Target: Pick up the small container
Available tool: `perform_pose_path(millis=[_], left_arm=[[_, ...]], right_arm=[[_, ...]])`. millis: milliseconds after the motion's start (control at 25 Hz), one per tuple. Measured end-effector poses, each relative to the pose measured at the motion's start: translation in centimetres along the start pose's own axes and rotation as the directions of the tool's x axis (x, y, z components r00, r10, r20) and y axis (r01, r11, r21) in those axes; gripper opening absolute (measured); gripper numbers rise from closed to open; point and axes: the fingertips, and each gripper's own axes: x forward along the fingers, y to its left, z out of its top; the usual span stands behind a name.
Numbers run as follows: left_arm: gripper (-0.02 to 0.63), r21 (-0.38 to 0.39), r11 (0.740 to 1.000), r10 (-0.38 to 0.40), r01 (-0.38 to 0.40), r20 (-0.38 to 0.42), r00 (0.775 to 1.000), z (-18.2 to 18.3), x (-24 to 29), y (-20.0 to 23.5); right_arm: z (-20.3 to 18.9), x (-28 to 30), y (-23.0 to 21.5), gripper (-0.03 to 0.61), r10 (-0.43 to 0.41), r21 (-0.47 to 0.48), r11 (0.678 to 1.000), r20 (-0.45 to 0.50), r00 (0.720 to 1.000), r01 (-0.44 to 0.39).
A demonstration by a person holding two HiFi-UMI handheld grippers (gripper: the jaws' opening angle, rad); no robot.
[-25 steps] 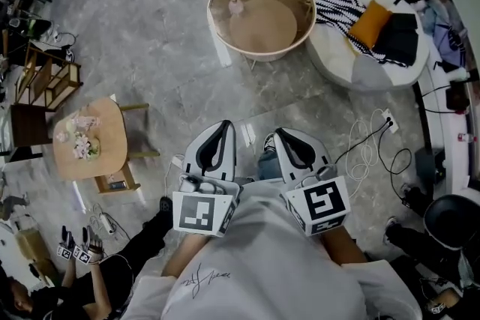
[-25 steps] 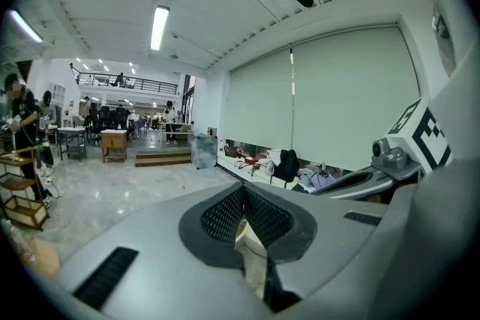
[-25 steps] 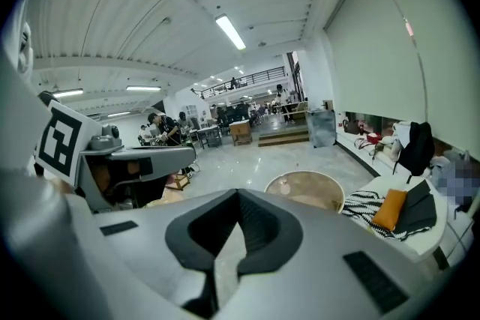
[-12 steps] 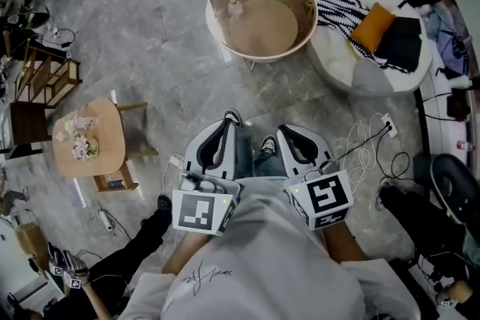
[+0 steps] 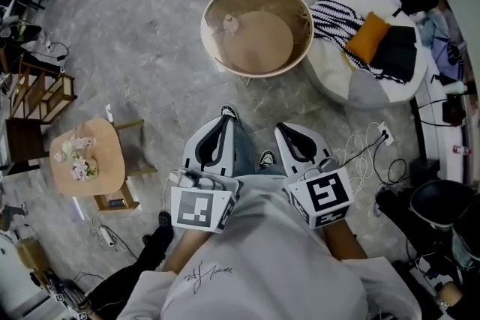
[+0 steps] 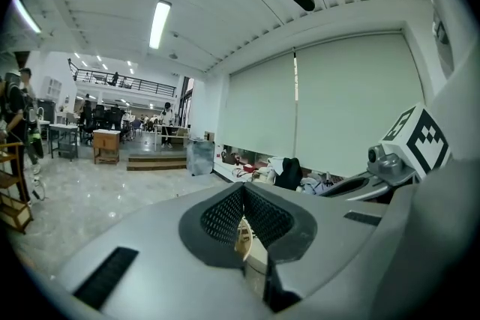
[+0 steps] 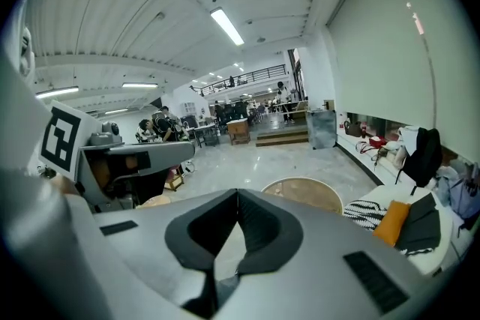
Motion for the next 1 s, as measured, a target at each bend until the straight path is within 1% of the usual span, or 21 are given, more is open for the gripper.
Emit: perform_pose_path(millis=[160,400,640,760,920,1000], left_arm=[[0.018,0.004,1.0,-0.012,0.012,0.012,1.0,1.4,2.2,2.3],[0.018,-0.004,1.0,-0.03,0.03,0.008,1.0,2.9,5.5,6.5],[0.018,-0.008,0.999,-0.053,0.053,0.003,0.999,4.2,8.2,10.5],[0.018,-0.013,0.998,-0.062,0.062,0.002,0.998,4.7,9.4,12.5],[0.018,-0.015,0.998,-0.069,0.069,0.001,0.998,5.1,10.2,15.2],[0.018,-0.019,0.997,-0.076,0.076,0.001,0.997,5.2,10.5,16.5]], right_arm=[[1.8,2.9,-0.8,0.016,-0.003,-0.009,1.0,-0.005,1.0,0.003],[4.9,7.5,-1.0,0.016,0.0,-0.01,1.0,-0.012,1.0,0.0],[7.2,11.5,-1.3,0.017,-0.014,0.004,1.0,-0.026,1.0,0.014],[8.4,13.6,-1.3,0.015,-0.016,-0.005,1.0,-0.032,0.999,0.016],[10.0,16.1,-0.6,0.015,-0.02,-0.018,1.0,-0.025,0.999,0.02],[10.8,17.1,-0.5,0.017,-0.043,-0.017,0.999,-0.006,0.999,0.043]])
